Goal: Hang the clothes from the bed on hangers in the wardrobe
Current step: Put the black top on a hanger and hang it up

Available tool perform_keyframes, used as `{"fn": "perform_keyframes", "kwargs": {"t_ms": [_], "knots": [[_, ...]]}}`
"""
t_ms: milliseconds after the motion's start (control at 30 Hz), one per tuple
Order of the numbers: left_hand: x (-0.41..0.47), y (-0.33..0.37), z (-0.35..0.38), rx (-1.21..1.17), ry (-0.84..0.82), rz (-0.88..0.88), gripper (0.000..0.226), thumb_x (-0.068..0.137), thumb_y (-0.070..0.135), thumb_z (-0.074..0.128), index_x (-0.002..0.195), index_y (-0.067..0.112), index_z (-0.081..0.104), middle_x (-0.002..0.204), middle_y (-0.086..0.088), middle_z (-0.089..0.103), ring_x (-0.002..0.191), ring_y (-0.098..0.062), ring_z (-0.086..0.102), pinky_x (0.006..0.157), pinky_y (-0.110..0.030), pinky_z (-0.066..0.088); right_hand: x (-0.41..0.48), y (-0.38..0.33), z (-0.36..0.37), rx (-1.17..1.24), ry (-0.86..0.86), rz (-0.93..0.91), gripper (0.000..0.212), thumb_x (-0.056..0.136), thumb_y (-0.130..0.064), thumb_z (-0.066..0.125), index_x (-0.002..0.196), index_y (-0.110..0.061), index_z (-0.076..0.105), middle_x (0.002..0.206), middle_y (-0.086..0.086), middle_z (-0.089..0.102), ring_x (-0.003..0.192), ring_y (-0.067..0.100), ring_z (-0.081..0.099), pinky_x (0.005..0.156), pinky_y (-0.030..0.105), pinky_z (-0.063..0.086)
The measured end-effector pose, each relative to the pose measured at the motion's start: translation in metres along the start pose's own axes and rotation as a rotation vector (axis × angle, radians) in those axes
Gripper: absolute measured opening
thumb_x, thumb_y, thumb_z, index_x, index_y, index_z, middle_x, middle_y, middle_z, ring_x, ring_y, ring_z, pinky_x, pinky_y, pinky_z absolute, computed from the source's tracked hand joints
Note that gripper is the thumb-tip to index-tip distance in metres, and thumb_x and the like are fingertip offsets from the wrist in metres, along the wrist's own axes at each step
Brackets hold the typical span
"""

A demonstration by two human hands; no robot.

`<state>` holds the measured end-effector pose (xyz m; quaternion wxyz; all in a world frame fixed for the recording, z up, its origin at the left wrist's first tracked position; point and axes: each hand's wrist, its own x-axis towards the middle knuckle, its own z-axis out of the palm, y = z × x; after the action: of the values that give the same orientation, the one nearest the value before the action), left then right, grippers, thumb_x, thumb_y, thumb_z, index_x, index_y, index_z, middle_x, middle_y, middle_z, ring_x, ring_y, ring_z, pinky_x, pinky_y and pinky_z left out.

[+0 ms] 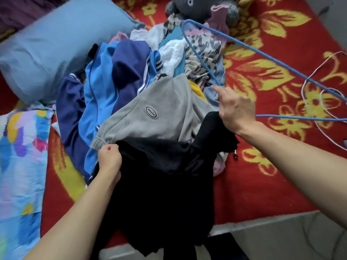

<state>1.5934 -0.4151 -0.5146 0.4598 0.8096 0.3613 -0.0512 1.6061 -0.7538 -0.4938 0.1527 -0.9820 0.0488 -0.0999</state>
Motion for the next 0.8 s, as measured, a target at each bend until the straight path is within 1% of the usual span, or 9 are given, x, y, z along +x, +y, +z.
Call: {"fn": "perform_keyframes", "kwargs": {"t_ms": [100,200,267,367,400,467,567,700,800], "knots": [[0.0,-0.003,-0.02,0.06,0.097,0.001,0.028,0.091,0.007,0.041,0.064,0.013,0.036,0.063,0.0,0.033,0.058,-0.016,0.03,0.049,-0.029,0.027,0.019,-0.006,-0.009,-0.32,-0.243,0.055,0.036,0.095,-0.015,0.036,0.127,-0.021,0.053,0.11,0.01,0.065,0.091,0.039,0.065,0.07,0.037,0.043],[0.003,-0.011,-0.038,0.217,0.115,0.104,0.015,0.09,0.01,0.046,0.076,0.005,0.05,0.074,-0.006,0.047,0.074,-0.024,0.043,0.066,-0.031,0.034,0.03,0.007,-0.022,-0.609,-0.6,0.108,0.026,0.092,-0.017,0.05,0.114,-0.016,0.064,0.114,0.01,0.068,0.104,0.031,0.065,0.078,0.032,0.048],[0.003,-0.016,-0.037,0.305,0.073,0.143,0.012,0.089,0.016,0.052,0.088,0.005,0.057,0.087,-0.008,0.059,0.085,-0.028,0.053,0.078,-0.036,0.039,0.03,0.016,-0.019,-0.494,-0.805,0.118,0.027,0.093,-0.022,0.052,0.118,-0.016,0.063,0.108,0.012,0.069,0.094,0.029,0.068,0.073,0.031,0.05],[-0.006,-0.014,-0.023,0.321,-0.054,0.196,0.014,0.085,0.023,0.062,0.09,0.011,0.059,0.095,-0.009,0.064,0.096,-0.031,0.059,0.084,-0.039,0.043,0.022,0.014,-0.011,0.015,-1.015,0.241,0.031,0.098,-0.012,0.047,0.129,-0.014,0.053,0.084,0.01,0.067,0.057,0.018,0.067,0.05,0.025,0.05],[-0.011,-0.011,-0.017,0.357,-0.09,0.221,0.019,0.083,0.025,0.065,0.095,0.012,0.06,0.098,-0.007,0.063,0.099,-0.03,0.057,0.085,-0.038,0.043,0.019,0.011,-0.012,0.171,-1.035,0.321,0.03,0.099,-0.005,0.044,0.125,-0.016,0.051,0.071,0.007,0.063,0.042,0.011,0.057,0.038,0.02,0.04],[-0.023,-0.003,-0.007,0.493,-0.058,0.39,0.034,0.078,0.029,0.07,0.107,0.015,0.061,0.106,-0.007,0.058,0.108,-0.03,0.051,0.093,-0.04,0.041,0.014,0.009,-0.015,0.344,-0.987,0.414,0.039,0.099,0.001,0.04,0.131,-0.018,0.049,0.054,0.004,0.058,0.028,0.006,0.039,0.032,0.016,0.024],[-0.046,0.011,0.016,0.462,-0.1,0.741,0.051,0.07,0.044,0.066,0.116,0.021,0.062,0.112,-0.005,0.057,0.108,-0.028,0.05,0.094,-0.043,0.043,0.009,0.001,-0.015,0.45,-0.81,0.377,0.051,0.097,0.0,0.037,0.143,-0.022,0.039,0.069,0.017,0.064,0.029,0.002,0.041,0.032,0.016,0.024],[-0.079,0.02,0.062,0.523,-0.665,0.802,0.078,0.066,0.05,0.075,0.137,0.038,0.045,0.116,0.002,0.061,0.109,-0.017,0.056,0.097,-0.041,0.044,0.004,-0.017,-0.014,0.63,-0.661,0.407,0.049,0.098,-0.012,0.045,0.145,-0.016,0.03,0.074,0.014,0.072,0.046,0.008,0.055,0.04,0.021,0.037],[-0.094,0.016,0.088,0.626,-0.979,0.638,0.053,0.079,0.028,0.073,0.129,0.031,0.057,0.108,-0.002,0.068,0.098,-0.016,0.063,0.093,-0.033,0.048,0.011,-0.016,-0.022,0.786,-0.613,0.502,0.02,0.097,-0.016,0.052,0.115,-0.007,0.056,0.081,0.014,0.072,0.046,0.011,0.05,0.037,0.019,0.034]]}}
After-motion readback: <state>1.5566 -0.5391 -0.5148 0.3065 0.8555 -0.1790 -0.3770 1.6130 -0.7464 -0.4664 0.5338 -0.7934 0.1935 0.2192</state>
